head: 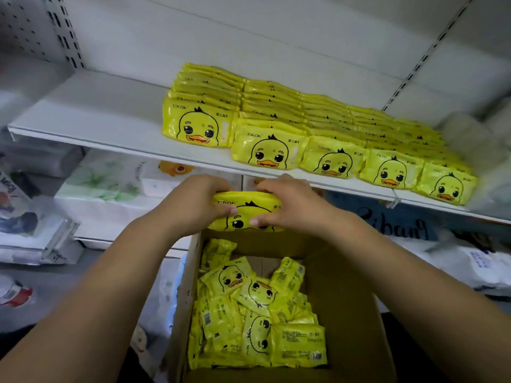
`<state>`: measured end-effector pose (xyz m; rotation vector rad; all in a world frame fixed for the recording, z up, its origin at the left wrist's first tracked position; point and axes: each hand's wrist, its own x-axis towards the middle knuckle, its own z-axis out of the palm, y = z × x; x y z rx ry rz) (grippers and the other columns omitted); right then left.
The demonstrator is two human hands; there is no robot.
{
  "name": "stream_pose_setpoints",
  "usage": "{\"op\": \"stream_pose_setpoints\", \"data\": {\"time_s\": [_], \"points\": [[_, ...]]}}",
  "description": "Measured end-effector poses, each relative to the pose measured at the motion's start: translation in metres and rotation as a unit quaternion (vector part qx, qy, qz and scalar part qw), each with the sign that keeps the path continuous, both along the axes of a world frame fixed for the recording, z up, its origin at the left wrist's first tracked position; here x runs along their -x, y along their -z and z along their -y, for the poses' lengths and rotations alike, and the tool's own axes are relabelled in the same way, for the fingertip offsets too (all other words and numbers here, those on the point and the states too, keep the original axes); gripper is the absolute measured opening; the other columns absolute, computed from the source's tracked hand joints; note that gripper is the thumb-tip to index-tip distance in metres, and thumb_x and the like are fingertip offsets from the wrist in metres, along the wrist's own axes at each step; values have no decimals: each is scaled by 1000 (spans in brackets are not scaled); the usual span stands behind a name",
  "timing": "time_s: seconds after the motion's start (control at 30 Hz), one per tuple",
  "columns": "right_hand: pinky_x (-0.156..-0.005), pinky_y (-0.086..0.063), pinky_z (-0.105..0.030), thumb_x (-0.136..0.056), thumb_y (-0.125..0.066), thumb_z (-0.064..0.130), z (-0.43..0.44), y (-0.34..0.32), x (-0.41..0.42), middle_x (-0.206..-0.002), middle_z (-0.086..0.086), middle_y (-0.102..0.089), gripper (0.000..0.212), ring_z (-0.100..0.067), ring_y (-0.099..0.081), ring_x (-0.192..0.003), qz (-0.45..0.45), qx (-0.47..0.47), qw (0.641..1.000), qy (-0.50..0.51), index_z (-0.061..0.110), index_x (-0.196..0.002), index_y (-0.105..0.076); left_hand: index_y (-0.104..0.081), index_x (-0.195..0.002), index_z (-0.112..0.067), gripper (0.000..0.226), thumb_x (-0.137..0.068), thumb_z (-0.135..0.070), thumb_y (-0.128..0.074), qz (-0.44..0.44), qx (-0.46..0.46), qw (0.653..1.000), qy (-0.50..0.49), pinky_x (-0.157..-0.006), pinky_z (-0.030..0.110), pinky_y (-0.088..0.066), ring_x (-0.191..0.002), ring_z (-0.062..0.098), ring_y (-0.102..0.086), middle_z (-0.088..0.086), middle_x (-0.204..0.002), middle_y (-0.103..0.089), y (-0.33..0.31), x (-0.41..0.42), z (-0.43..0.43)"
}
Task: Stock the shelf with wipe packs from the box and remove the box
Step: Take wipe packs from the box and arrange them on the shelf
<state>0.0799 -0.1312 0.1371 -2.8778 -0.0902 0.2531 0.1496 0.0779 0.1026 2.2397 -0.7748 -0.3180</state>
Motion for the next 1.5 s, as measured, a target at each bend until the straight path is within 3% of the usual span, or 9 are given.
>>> {"op": "stream_pose_setpoints", "data": {"time_s": [0.1,0.27,0.33,0.47,0.57,0.73,0.93,1.1,1.5], "points": [[-67,-38,-32,-80,-72,63,-8,-6,-26,-84,10,-60,45,-12,-52,-82,-19,14,998,-53,24,-101,-64,-73,-92,-18,11,-86,-26,-79,14,8,1000,-10,-69,36,-47,-79,19,-61,0,-80,-68,-6,-8,-11],[-54,-33,-19,-83,-76,52,-23,-21,-72,-66,9,-52,32,-8,-49,-64,15,-20,998,-51,27,-75,-57,-66,-121,-27,39,-85,-28,-82,-5,117,983,-139,-69,24,-44,-88,13,-62,-8,-102,-64,-10,-28,-32],[-57,-37,-31,-82,-76,53,-27,-25,-97,-68,-2,-57,38,-19,-52,-65,40,-35,998,-34,19,-74,-61,-55,-135,-24,56,-86,-32,-80,-30,171,963,-206,-77,28,-52,-94,10,-65,-5,-115,-63,-9,-39,-43],[-54,-31,-32,-82,-76,54,-36,-30,-148,-60,0,-46,47,-10,-51,-53,86,-43,995,-7,17,-68,-51,-45,-146,-15,69,-89,-42,-74,18,52,954,-294,-104,44,-46,-130,27,-52,6,-143,-55,15,-61,-61],[-59,-44,-34,-80,-75,60,-44,-27,-184,-74,-13,-62,54,-21,-67,-65,86,-52,995,-5,6,-85,-65,-39,-152,-12,71,-94,-40,-69,42,-14,961,-271,-116,45,-33,-149,30,-28,11,-161,-35,32,-71,-64],[-59,-34,-32,-81,-75,58,-56,-10,-216,-67,-4,-52,52,-25,-54,-67,82,-7,996,-20,8,-78,-60,-18,-160,-18,78,-99,-44,-59,40,-126,965,-225,-125,50,-16,-157,26,-4,7,-171,-2,54,-82,-60],[-83,-53,-39,-83,-76,52,-58,5,-219,-112,-4,-68,49,-27,-69,-92,120,47,992,-4,20,-118,-63,-20,-160,-17,75,-100,-46,-55,26,-162,961,-222,-126,49,-14,-157,26,2,6,-171,0,54,-88,-54],[-94,-46,-41,-82,-76,52,-64,11,-219,-129,-4,-62,59,-28,-52,-124,149,101,984,15,18,-126,-57,-21,-160,-16,75,-100,-45,-56,15,-153,964,-217,-126,52,-12,-157,27,4,7,-171,2,53,-87,-51],[-85,-33,-35,-87,-71,40,-50,44,-85,-114,-2,-62,36,-24,-48,-111,316,-65,947,-8,15,-112,-65,-28,-156,-6,69,-104,-45,-48,-55,-92,969,-222,-115,42,-30,-150,29,-27,13,-164,-28,53,-25,-46]]}}
